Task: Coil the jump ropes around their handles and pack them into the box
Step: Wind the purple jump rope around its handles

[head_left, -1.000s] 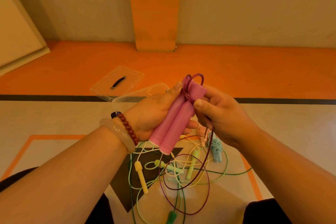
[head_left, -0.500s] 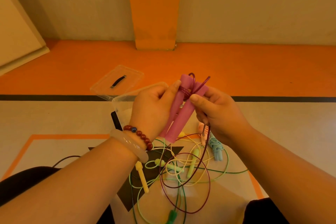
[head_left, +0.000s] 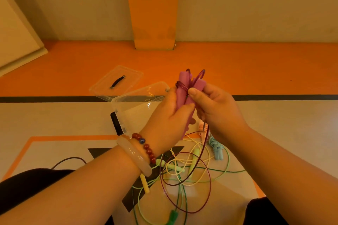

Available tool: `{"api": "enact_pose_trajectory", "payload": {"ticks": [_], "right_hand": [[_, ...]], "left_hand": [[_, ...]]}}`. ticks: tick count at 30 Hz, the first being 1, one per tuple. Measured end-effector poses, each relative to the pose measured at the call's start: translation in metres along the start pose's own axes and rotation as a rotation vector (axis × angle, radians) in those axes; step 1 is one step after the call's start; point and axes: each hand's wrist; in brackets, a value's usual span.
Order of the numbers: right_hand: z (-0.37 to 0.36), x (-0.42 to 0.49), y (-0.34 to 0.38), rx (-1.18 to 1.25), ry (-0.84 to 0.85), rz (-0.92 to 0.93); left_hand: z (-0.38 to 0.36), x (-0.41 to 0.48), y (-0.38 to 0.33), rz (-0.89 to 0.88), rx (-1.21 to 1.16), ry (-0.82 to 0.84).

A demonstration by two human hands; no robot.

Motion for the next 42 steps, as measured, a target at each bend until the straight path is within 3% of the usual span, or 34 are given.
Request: {"api": "enact_pose_trajectory", "payload": {"ticks": [4, 9, 14, 20, 24, 34, 39, 42], "right_hand": [[-0.001, -0.001, -0.001, -0.001, 0.017, -0.018], [0.009, 0.002, 0.0, -0.087, 0.079, -0.015], [0.02, 0.003, 0.007, -0.254, 0.187, 0.021], [0.027, 0.006, 0.011, -0.366, 0.183, 0.052], [0.029, 0.006, 0.003, -0.178, 0.215, 0.032], [0.028, 0.006, 0.007, -0.337, 0.284, 0.305], [0.021, 0.003, 0.013, -0.348, 0.287, 0.286], [0.021, 0.003, 0.013, -0.344, 0.29, 0.286]], "left_hand": [[0.007, 0.005, 0.002, -0.044, 0.133, -0.033], [0.016, 0.009, 0.0, -0.001, 0.131, 0.021], [0.02, 0.006, -0.001, 0.058, -0.055, 0.066], [0.019, 0.006, 0.0, 0.077, -0.248, 0.087], [0.018, 0.006, 0.002, 0.134, -0.394, 0.228], [0.04, 0.005, -0.001, 0.306, -0.804, 0.737], [0.045, 0.003, 0.003, 0.333, -0.904, 0.853], [0.043, 0.003, 0.003, 0.333, -0.817, 0.785]]}}
Point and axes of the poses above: each hand's wrist, its own x-axis towards the middle knuckle, its own z-axis out of the back of the hand, y = z × x, and after that the axes turned 5 degrees about y, right-handed
